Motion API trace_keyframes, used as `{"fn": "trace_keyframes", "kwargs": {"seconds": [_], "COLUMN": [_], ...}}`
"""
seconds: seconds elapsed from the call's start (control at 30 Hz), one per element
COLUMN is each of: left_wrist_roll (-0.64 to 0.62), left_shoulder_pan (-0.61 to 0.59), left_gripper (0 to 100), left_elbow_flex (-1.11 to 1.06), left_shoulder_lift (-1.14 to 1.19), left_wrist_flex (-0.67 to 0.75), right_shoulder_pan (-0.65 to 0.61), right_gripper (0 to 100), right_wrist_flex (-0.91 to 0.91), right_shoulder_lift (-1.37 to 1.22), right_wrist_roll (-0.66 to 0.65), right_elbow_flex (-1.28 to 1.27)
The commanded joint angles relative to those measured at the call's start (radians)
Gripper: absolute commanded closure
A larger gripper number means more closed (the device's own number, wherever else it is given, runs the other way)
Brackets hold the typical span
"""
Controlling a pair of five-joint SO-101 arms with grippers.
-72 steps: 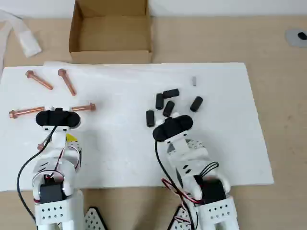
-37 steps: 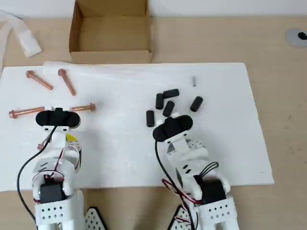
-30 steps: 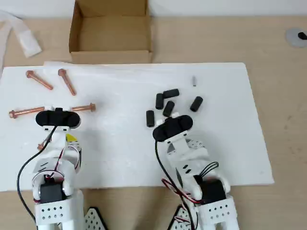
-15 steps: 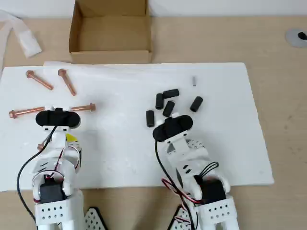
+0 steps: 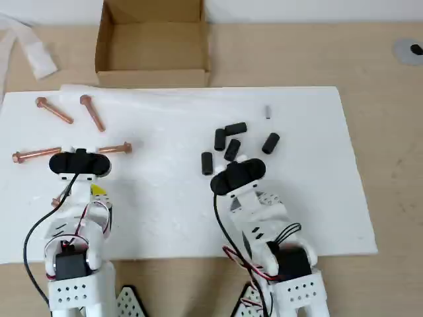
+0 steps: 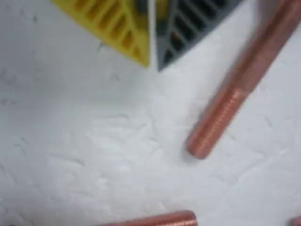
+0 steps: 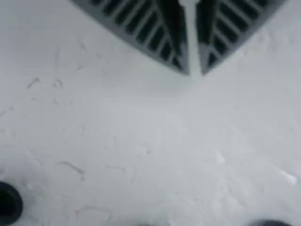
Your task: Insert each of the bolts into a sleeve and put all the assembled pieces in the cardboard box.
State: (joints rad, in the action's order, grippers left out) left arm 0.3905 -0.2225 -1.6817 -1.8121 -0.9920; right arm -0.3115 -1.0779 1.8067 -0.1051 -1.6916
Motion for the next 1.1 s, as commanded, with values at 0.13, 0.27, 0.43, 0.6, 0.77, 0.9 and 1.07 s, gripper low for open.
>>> {"fn": "trace_keyframes", "kwargs": {"seconds": [0.13, 0.27, 0.43, 0.6, 0.77, 0.9, 1.07], "left_wrist_roll": [0.002, 0.002, 0.002, 0.002, 0.002, 0.002, 0.018], "left_shoulder_pan": [-0.008, -0.003, -0.003, -0.003, -0.008, -0.002, 0.008], "left_gripper": [100, 100, 100, 100, 100, 100, 100], "left_elbow_flex": [-0.012, -0.012, -0.012, -0.012, -0.012, -0.012, -0.012], "left_shoulder_lift": [-0.008, -0.008, -0.008, -0.008, -0.008, -0.008, -0.007], "left_wrist_flex": [0.021, 0.021, 0.021, 0.023, 0.021, 0.026, 0.020], "right_shoulder_pan": [0.016, 0.016, 0.016, 0.015, -0.015, -0.015, -0.016], "right_gripper": [98.9, 98.9, 98.9, 98.9, 98.9, 98.9, 98.9], "right_wrist_flex": [-0.002, -0.002, 0.000, 0.002, 0.002, 0.002, 0.002], "right_shoulder_lift": [0.113, 0.113, 0.113, 0.113, 0.113, 0.113, 0.113], "right_wrist_roll": [-0.011, -0.011, -0.011, -0.011, -0.012, -0.011, -0.005], "right_elbow_flex": [0.007, 0.007, 0.007, 0.007, 0.007, 0.007, 0.007]}}
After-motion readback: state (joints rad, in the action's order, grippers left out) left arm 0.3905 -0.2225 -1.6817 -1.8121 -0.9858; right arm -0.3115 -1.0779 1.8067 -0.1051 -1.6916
